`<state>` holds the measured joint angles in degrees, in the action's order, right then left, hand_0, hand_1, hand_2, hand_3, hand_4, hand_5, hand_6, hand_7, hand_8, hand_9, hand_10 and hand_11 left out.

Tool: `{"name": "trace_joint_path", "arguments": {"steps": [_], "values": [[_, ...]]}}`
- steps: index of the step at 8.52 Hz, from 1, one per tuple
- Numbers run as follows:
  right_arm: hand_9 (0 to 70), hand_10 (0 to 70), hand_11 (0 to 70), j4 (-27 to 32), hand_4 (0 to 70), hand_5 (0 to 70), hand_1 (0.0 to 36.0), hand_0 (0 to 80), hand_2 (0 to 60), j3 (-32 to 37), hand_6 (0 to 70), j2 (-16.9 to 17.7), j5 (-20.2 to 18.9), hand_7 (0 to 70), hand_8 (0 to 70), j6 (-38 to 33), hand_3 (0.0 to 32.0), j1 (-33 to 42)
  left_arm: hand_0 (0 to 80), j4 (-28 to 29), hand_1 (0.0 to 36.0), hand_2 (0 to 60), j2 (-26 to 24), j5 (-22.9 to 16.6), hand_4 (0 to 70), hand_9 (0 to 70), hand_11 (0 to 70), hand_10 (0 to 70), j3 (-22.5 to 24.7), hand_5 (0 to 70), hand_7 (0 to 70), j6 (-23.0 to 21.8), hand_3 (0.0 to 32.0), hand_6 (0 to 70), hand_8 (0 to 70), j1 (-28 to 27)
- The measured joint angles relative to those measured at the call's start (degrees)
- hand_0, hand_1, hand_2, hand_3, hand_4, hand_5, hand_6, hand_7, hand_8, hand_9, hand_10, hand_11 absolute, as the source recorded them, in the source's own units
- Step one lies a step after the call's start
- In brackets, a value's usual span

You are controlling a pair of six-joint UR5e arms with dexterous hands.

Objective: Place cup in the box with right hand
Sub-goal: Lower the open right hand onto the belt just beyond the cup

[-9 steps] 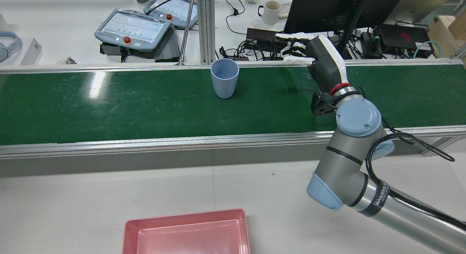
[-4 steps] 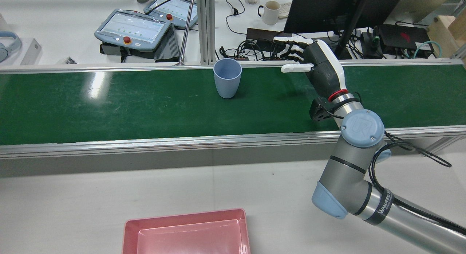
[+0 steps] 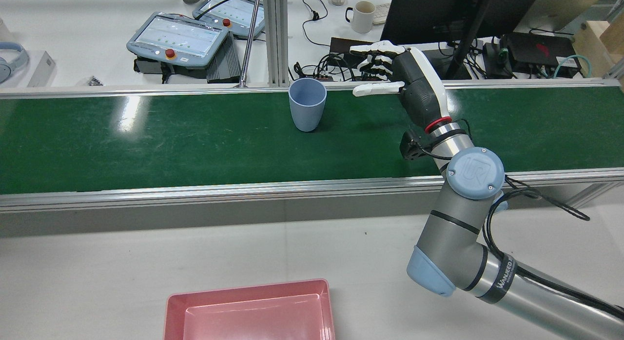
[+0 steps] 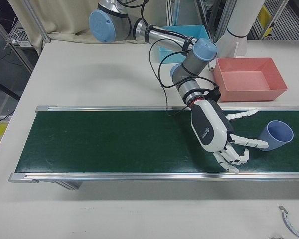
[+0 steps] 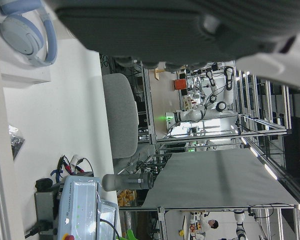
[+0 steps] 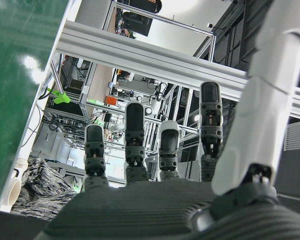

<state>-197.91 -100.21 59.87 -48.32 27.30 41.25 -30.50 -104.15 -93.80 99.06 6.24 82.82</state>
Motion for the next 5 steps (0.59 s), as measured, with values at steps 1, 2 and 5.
{"name": "trace_joint_path", "arguments": {"steps": [1, 2, 5], "values": [[43.6, 15.4, 23.2, 0.1, 36.7, 9.5, 18.8, 59.4, 0.0, 0.1, 15.4, -0.5, 0.4, 70.0, 30.5, 0.9, 15.4, -0.7, 0.0, 0.0, 0.0, 0.0, 0.0, 0.0, 0.0, 0.0, 0.0, 0.0, 0.0, 0.0, 0.0, 0.0, 0.0, 0.0, 0.0, 0.0], [43.3, 15.8, 23.6, 0.1, 35.3, 9.5, 18.1, 58.8, 0.0, 0.3, 15.2, -0.6, 0.8, 70.0, 30.4, 1.4, 16.0, -1.3, 0.0, 0.0, 0.0, 0.0, 0.0, 0.0, 0.0, 0.0, 0.0, 0.0, 0.0, 0.0, 0.0, 0.0, 0.0, 0.0, 0.0, 0.0], [43.8, 16.2, 24.3, 0.2, 37.0, 9.3, 17.5, 58.2, 0.0, 1.1, 15.5, -0.2, 1.5, 70.0, 30.8, 2.1, 14.8, -2.5, 0.0, 0.0, 0.0, 0.0, 0.0, 0.0, 0.0, 0.0, 0.0, 0.0, 0.0, 0.0, 0.0, 0.0, 0.0, 0.0, 0.0, 0.0]]}}
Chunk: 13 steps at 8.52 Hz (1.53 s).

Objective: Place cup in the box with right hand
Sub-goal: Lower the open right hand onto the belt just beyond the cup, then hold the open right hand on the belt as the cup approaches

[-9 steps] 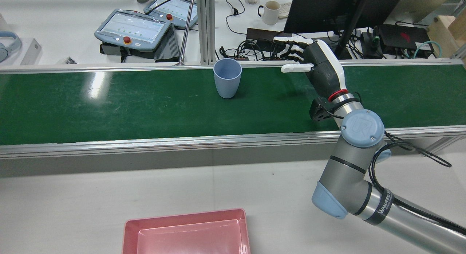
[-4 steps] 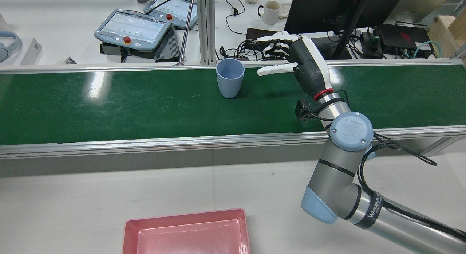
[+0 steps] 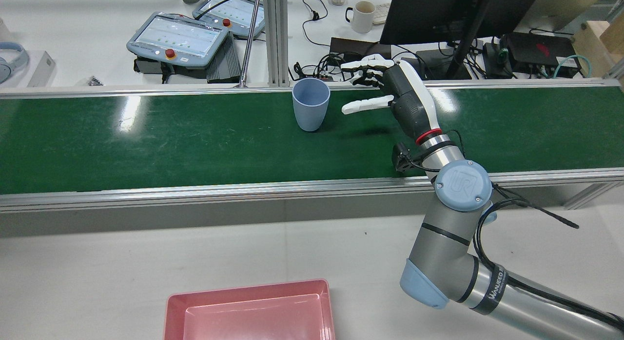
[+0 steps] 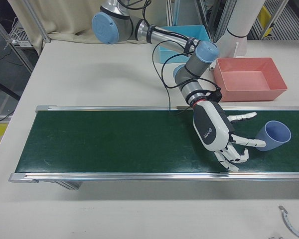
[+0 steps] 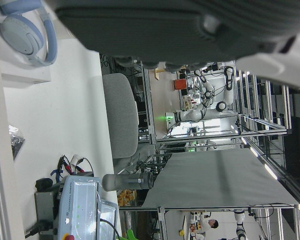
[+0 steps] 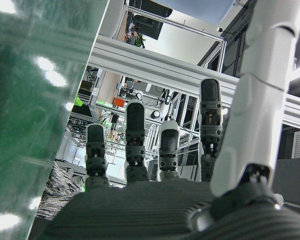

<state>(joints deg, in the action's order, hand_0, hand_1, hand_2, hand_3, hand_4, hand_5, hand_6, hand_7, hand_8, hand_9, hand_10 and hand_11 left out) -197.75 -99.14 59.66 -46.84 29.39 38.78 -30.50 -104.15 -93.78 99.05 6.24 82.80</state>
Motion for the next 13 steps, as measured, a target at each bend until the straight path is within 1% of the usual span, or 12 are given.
{"name": "trace_joint_path", "arguments": {"steps": [2, 3, 5, 6, 8, 9, 11, 12, 13], "values": [[44.0, 16.1, 24.0, 0.0, 38.7, 9.1, 16.8, 57.8, 0.0, 0.9, 15.6, 0.0, 0.1, 70.0, 31.1, 0.0, 14.2, -0.2, 0.0, 0.0, 0.0, 0.0, 0.0, 0.0, 0.0, 0.0, 0.0, 0.0, 0.0, 0.0, 0.0, 0.0, 0.0, 0.0, 0.0, 0.0], [44.5, 16.0, 23.7, 0.1, 40.9, 8.7, 15.8, 56.7, 0.0, 1.2, 15.8, 0.0, 0.4, 70.0, 31.3, 0.0, 13.6, -0.2, 0.0, 0.0, 0.0, 0.0, 0.0, 0.0, 0.0, 0.0, 0.0, 0.0, 0.0, 0.0, 0.0, 0.0, 0.0, 0.0, 0.0, 0.0], [44.6, 14.0, 20.4, 0.0, 44.9, 7.2, 12.6, 52.4, 0.0, 1.4, 15.8, 0.0, 0.8, 70.0, 31.0, 0.0, 11.2, -0.2, 0.0, 0.0, 0.0, 0.0, 0.0, 0.0, 0.0, 0.0, 0.0, 0.0, 0.0, 0.0, 0.0, 0.0, 0.0, 0.0, 0.0, 0.0], [44.8, 13.3, 19.1, 0.0, 46.2, 6.5, 10.7, 50.8, 0.0, 1.4, 15.7, 0.0, 0.9, 70.0, 30.9, 0.0, 11.0, -0.2, 0.0, 0.0, 0.0, 0.0, 0.0, 0.0, 0.0, 0.0, 0.0, 0.0, 0.0, 0.0, 0.0, 0.0, 0.0, 0.0, 0.0, 0.0], [43.7, 13.0, 18.4, -0.4, 45.2, 5.4, 6.7, 48.4, 0.0, 1.4, 15.1, 0.0, 1.0, 70.0, 29.7, 0.0, 13.0, -0.1, 0.0, 0.0, 0.0, 0.0, 0.0, 0.0, 0.0, 0.0, 0.0, 0.0, 0.0, 0.0, 0.0, 0.0, 0.0, 0.0, 0.0, 0.0], [43.6, 12.8, 18.0, -0.5, 44.9, 5.2, 5.9, 48.1, 0.0, 1.4, 14.9, 0.0, 1.0, 70.0, 29.6, 0.0, 13.8, -0.1, 0.0, 0.0, 0.0, 0.0, 0.0, 0.0, 0.0, 0.0, 0.0, 0.0, 0.0, 0.0, 0.0, 0.0, 0.0, 0.0, 0.0, 0.0], [43.1, 12.9, 18.4, -0.6, 43.0, 6.1, 8.8, 50.6, 0.0, 1.4, 14.2, 0.0, 1.0, 70.0, 29.5, 0.0, 17.8, -0.1, 0.0, 0.0, 0.0, 0.0, 0.0, 0.0, 0.0, 0.0, 0.0, 0.0, 0.1, 0.0, 0.0, 0.0, 0.0, 0.0, 0.0, 0.0], [42.9, 12.9, 18.6, -0.6, 42.3, 6.5, 10.0, 51.7, 0.0, 1.4, 14.0, -0.1, 1.0, 70.0, 29.5, 0.0, 19.0, -0.1, 0.0, 0.0, 0.0, 0.0, 0.0, 0.0, 0.0, 0.0, 0.0, 0.0, 0.1, 0.0, 0.0, 0.0, 0.0, 0.0, 0.0, 0.0], [42.4, 12.6, 18.3, -0.6, 39.3, 7.0, 11.6, 53.0, 0.0, 1.3, 13.5, -0.1, 1.0, 70.0, 29.3, 0.0, 21.2, -0.1, 0.0, 0.0, 0.0, 0.0, 0.0, 0.0, 0.0, 0.0, 0.0, 0.0, 0.1, 0.0, 0.0, 0.0, 0.0, 0.0, 0.0, 0.0]]}}
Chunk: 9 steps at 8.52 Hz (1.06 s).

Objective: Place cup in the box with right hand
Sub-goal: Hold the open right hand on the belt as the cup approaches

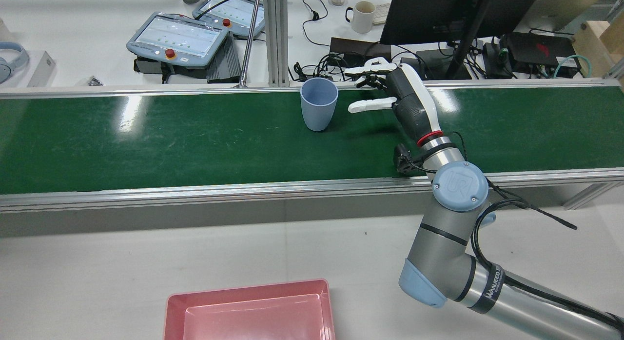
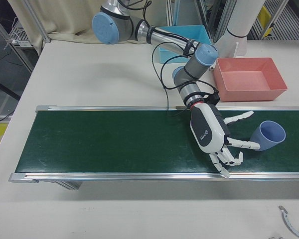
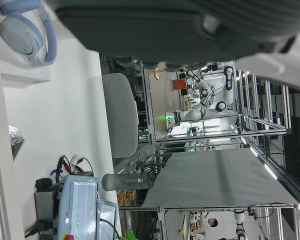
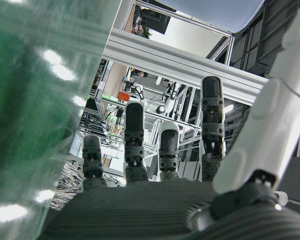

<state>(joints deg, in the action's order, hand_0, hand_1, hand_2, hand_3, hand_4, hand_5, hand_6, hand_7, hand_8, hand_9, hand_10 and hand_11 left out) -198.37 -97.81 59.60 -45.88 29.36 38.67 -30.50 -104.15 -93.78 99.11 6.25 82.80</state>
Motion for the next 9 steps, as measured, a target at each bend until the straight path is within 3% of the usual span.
{"name": "trace_joint_path", "arguments": {"steps": [4, 6, 9], "values": [[42.0, 12.2, 18.1, -0.1, 28.9, 8.1, 13.5, 54.9, 0.0, 0.0, 12.0, 0.1, -0.4, 70.0, 29.4, 0.0, 31.4, 0.0, 0.0, 0.0, 0.0, 0.0, 0.0, 0.0, 0.0, 0.0, 0.0, 0.0, 0.0, 0.0, 0.0, 0.0, 0.0, 0.0, 0.0, 0.0], [41.5, 12.0, 17.7, -0.1, 25.8, 7.7, 11.9, 53.3, 0.0, 0.1, 11.1, 0.4, -0.6, 68.9, 29.0, 0.0, 32.0, 0.0, 0.0, 0.0, 0.0, 0.0, 0.0, 0.0, 0.0, 0.0, 0.0, 0.0, 0.0, 0.0, 0.0, 0.0, 0.0, 0.0, 0.0, 0.0], [41.9, 12.9, 19.1, -0.1, 30.6, 7.5, 11.8, 53.5, 0.0, -0.2, 12.5, 0.9, -0.7, 70.0, 28.6, -0.3, 31.4, 0.1, 0.0, 0.0, 0.0, 0.0, 0.0, 0.0, 0.0, 0.0, 0.0, 0.0, 0.0, 0.0, 0.0, 0.0, 0.0, 0.0, 0.0, 0.0]]}}
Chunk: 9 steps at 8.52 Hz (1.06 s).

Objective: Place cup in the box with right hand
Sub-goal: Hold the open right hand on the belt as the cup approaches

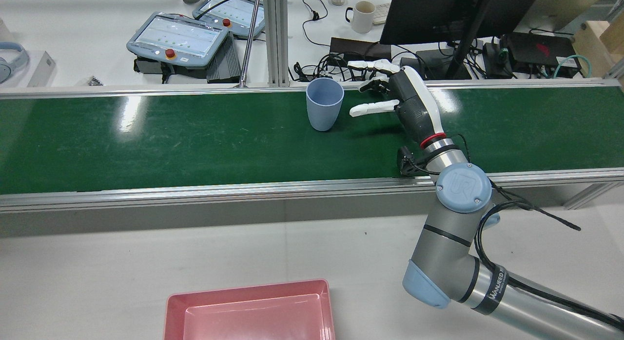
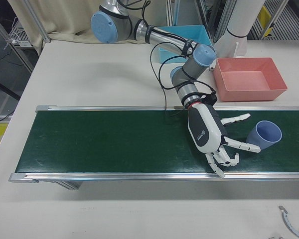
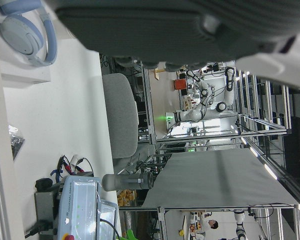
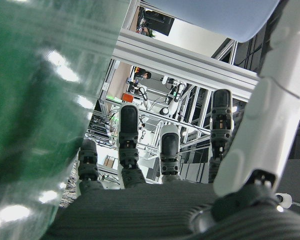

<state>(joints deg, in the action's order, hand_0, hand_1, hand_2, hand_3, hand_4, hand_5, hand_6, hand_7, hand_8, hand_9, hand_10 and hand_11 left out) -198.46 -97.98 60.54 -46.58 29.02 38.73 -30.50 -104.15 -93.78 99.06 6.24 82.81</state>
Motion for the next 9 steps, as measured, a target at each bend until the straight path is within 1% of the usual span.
{"name": "trace_joint_path", "arguments": {"steps": [1, 5, 9], "values": [[42.1, 13.0, 19.3, 0.0, 31.0, 7.7, 12.4, 54.4, 0.0, -0.2, 12.7, 0.3, 0.0, 70.0, 28.7, -0.1, 30.8, 0.0, 0.0, 0.0, 0.0, 0.0, 0.0, 0.0, 0.0, 0.0, 0.0, 0.0, 0.0, 0.0, 0.0, 0.0, 0.0, 0.0, 0.0, 0.0], [42.4, 13.0, 19.5, 0.0, 30.9, 8.4, 14.8, 56.9, 0.0, -0.4, 12.8, 0.8, 0.0, 70.0, 29.1, -0.5, 30.6, 0.5, 0.0, 0.0, 0.0, 0.0, 0.0, 0.0, 0.0, 0.0, 0.0, 0.0, 0.1, 0.0, 0.0, 0.0, 0.0, 0.0, 0.0, 0.0], [42.6, 13.1, 19.6, 0.0, 31.5, 8.5, 14.9, 57.4, 0.0, -0.4, 13.0, 1.3, 0.0, 70.0, 29.3, -0.5, 30.2, 0.6, 0.0, 0.0, 0.0, 0.0, 0.0, 0.0, 0.0, 0.0, 0.0, 0.0, 0.0, 0.0, 0.0, 0.0, 0.0, 0.0, 0.0, 0.0]]}}
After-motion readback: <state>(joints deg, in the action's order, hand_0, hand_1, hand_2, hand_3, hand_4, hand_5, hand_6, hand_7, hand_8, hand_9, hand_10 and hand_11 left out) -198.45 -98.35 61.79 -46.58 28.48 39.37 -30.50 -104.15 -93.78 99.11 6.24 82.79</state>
